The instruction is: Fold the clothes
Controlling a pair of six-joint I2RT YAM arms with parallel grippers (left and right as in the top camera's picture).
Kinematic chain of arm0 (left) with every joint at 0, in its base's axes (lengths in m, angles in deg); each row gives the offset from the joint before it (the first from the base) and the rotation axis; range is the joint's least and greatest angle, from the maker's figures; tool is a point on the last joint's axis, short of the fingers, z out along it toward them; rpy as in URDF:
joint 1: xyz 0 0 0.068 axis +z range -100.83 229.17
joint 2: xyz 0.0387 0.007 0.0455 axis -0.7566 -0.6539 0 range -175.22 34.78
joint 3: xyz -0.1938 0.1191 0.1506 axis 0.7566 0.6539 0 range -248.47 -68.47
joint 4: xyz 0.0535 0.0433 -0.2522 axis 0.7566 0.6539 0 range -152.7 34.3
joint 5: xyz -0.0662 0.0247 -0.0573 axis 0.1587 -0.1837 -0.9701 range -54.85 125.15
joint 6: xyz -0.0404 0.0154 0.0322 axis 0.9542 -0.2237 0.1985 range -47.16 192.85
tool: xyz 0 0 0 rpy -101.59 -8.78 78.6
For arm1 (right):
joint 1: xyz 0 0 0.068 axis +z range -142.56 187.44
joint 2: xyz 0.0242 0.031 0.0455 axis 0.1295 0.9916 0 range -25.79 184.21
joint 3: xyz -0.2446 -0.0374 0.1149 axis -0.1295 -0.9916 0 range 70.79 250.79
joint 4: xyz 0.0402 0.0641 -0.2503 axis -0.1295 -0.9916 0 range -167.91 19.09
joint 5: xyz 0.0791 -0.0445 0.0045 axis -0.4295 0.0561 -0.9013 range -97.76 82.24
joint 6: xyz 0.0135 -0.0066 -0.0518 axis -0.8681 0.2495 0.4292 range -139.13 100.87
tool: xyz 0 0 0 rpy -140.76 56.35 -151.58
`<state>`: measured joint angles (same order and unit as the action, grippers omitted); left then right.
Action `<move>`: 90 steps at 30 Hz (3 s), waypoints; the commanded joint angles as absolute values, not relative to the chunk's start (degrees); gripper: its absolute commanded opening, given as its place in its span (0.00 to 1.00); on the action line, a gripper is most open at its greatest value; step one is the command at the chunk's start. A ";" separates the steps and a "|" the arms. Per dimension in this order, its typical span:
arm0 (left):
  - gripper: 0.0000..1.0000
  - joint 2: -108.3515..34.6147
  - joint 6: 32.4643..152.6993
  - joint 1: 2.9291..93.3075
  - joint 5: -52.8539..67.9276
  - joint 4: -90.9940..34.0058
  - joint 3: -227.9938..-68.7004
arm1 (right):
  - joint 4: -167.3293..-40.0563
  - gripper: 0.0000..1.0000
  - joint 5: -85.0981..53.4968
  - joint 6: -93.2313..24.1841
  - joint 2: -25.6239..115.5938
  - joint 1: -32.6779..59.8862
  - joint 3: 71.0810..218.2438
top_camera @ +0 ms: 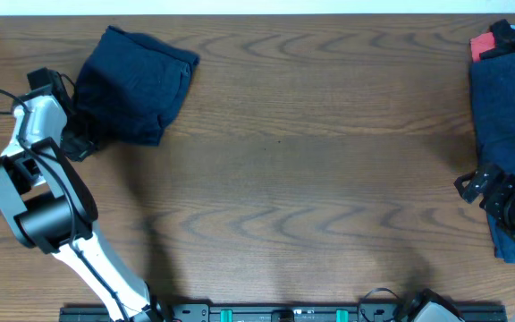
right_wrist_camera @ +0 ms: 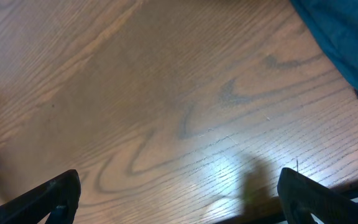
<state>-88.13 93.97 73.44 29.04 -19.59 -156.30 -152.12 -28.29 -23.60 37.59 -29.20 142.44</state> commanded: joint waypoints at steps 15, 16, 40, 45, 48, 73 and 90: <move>0.06 -95.85 103.15 68.54 19.93 -34.82 -156.32 | -152.18 0.99 -27.90 -22.68 37.65 -29.25 142.92; 0.06 -96.18 104.48 68.02 19.89 -35.67 -156.32 | -152.18 0.99 -27.90 -22.68 37.65 -29.25 142.92; 0.06 -99.24 117.95 58.95 16.10 -43.74 -156.32 | -153.03 0.99 -27.64 -22.68 37.65 -29.25 142.92; 0.06 -99.15 114.54 57.20 16.15 -43.52 -156.35 | -153.01 0.99 -27.66 -22.68 37.65 -29.25 142.92; 0.06 -98.95 113.58 57.20 16.37 -43.30 -156.35 | -153.01 0.99 -27.64 -22.68 37.65 -29.25 142.92; 0.06 -74.04 82.21 51.87 22.71 -38.19 -156.35 | -152.42 0.99 -27.70 -22.70 37.65 -29.25 142.92; 0.06 -90.87 67.26 40.28 25.28 -64.31 -156.35 | -153.91 0.99 -27.68 -22.70 37.65 -29.25 142.92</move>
